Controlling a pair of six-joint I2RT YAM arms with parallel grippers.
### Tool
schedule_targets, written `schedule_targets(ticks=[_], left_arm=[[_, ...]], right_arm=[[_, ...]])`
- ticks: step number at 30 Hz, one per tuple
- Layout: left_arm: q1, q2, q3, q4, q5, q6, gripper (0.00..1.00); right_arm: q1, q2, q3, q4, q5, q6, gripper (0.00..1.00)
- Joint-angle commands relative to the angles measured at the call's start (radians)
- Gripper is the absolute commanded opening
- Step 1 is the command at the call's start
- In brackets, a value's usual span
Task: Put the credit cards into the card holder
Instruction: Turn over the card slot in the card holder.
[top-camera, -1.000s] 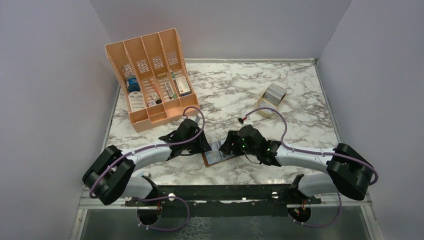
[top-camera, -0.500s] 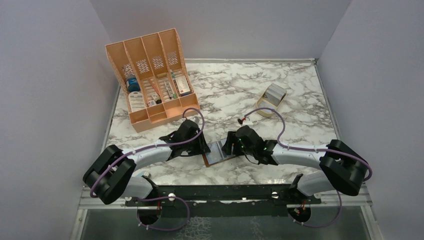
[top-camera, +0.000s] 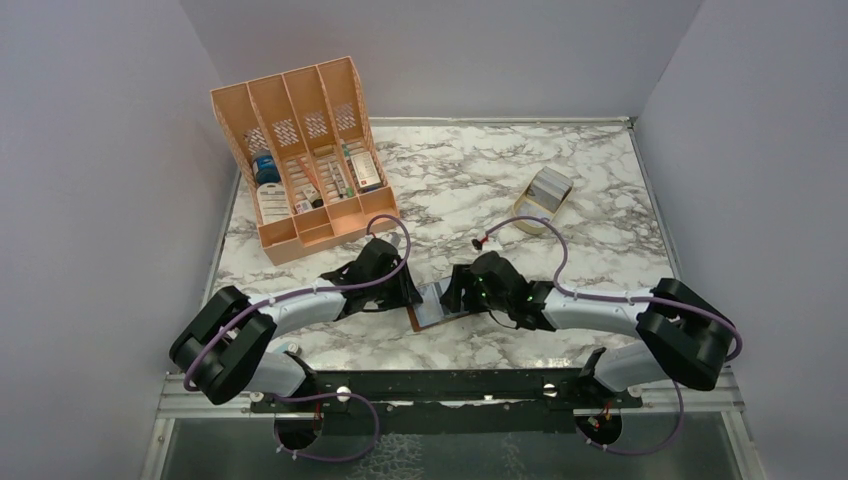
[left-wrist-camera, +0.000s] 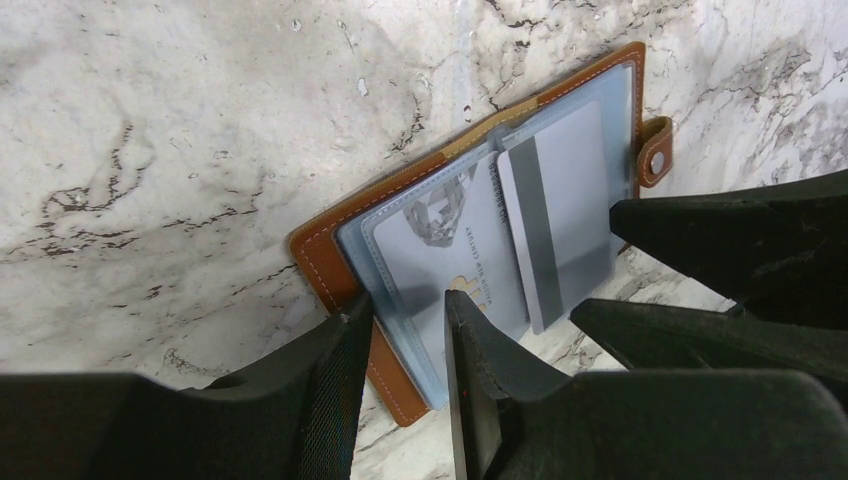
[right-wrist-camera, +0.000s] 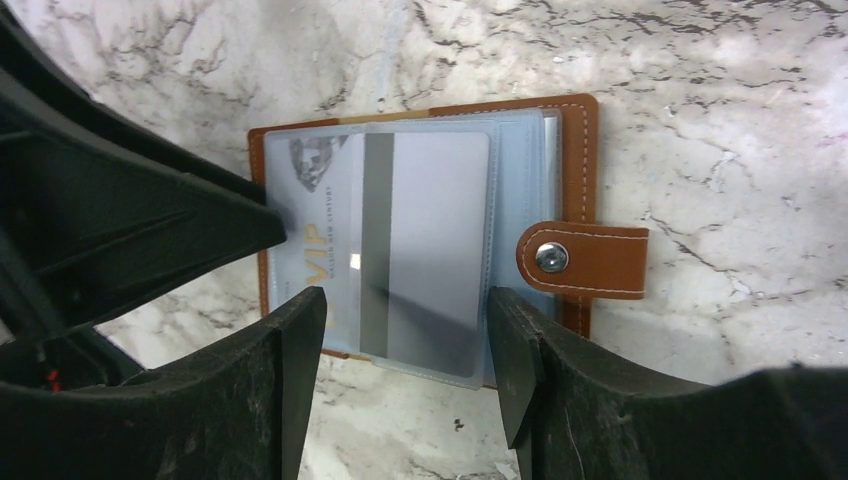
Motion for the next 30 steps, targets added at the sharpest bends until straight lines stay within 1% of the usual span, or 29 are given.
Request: schedule_targets(ticks=[1,7,11,15,19,23,26,28,30], left_arm=[[-0.004,0.03,-0.009,-0.032,-0.051,0.027,0.36],[-0.003,0.026,-0.007,-0.029,-0.053,0.033,0.36],[-0.003,0.032,0.0,-0.023,-0.046,0.034,0.36],[-0.003,0.028,0.011,-0.025,-0.034,0.035,0.36],[-0.003,-0.005,0.026,-0.059,-0.032,0.031,0.37],[-0.001,-0.065,0.042,-0.136,-0.073,0.014,0.43],[0.004,-0.126,0.037,-0.178,-0.104,-0.006,0.48],[0.006,-0.171,0.025,-0.195,-0.12,-0.017,0.53],[0.006,-0.205,0.016,-0.201,-0.13,-0.022,0.55]], right_arm=[[0.006,-0.058,-0.021,0.084,-0.087,0.023,0.6],[0.005,-0.102,-0.021,0.099,-0.133,0.032,0.6],[0.005,-0.099,-0.019,0.129,-0.179,0.03,0.59],[0.006,-0.081,-0.021,0.194,-0.263,0.053,0.59],[0.005,-0.05,-0.011,0.266,-0.342,0.057,0.59],[0.006,0.007,0.01,0.273,-0.393,0.06,0.58],[0.005,0.02,0.011,0.271,-0.39,0.05,0.58],[0.006,0.014,0.029,0.239,-0.375,0.022,0.58],[0.005,0.003,0.069,0.164,-0.351,-0.039,0.58]])
